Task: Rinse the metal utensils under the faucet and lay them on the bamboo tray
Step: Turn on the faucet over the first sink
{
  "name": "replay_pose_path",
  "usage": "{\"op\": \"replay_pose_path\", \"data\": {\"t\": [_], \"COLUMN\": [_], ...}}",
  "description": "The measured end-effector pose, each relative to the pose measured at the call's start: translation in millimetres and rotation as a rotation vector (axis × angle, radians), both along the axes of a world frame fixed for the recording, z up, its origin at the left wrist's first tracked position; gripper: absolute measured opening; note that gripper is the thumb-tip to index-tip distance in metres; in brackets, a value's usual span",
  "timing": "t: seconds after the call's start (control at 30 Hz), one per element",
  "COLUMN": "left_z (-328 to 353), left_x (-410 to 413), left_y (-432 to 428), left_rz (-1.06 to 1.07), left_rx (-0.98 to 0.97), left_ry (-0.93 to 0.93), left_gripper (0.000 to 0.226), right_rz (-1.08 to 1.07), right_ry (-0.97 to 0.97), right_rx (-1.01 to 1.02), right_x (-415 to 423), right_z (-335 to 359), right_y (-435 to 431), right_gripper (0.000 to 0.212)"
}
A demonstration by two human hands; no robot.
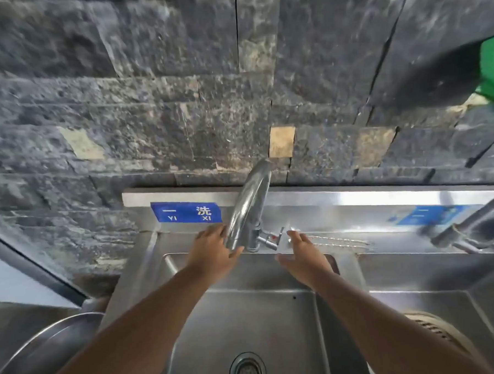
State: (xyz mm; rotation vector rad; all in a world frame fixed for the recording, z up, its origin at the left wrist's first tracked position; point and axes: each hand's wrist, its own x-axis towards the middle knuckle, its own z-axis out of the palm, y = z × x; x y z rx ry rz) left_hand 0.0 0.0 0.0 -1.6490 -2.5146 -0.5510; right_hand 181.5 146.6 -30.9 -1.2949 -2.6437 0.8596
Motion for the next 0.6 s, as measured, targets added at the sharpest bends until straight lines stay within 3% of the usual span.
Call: {"op": "replay_pose_path", "data": {"t": [0.1,0.2,0.33,0.5,0.6], "left_z": [-19,-32,-42,-64,-76], "left_x": [-4,2,13,8,5], "left_y": [27,56,85,99,100], "left_rz": [0.107,0.129,0.132,0.19,0.212], "left_rx": [0.001,-0.011,0.111,0.139,0.171], "left_ry": [-0.193,-0.273,-0.403,-0.441,-0.485], "left_gripper": [0.062,0.068,0.053,0.048,0.041], "right_rz": [-0.043,-0.074,-0.114,-0.167,-0.186], "right_ry": [0.062,0.173,0.278,0.41,0.43], "right_rx": [-0.102,-0.205,-0.398,-0.48,-0.506], "right_x": [-16,-31,-44,-57,-60], "right_z": [-14,-27,-37,-47,-52], "right_y": [16,30,48,49,49], "right_gripper": [0.078,0.065,0.063,0.018,0.01]}}
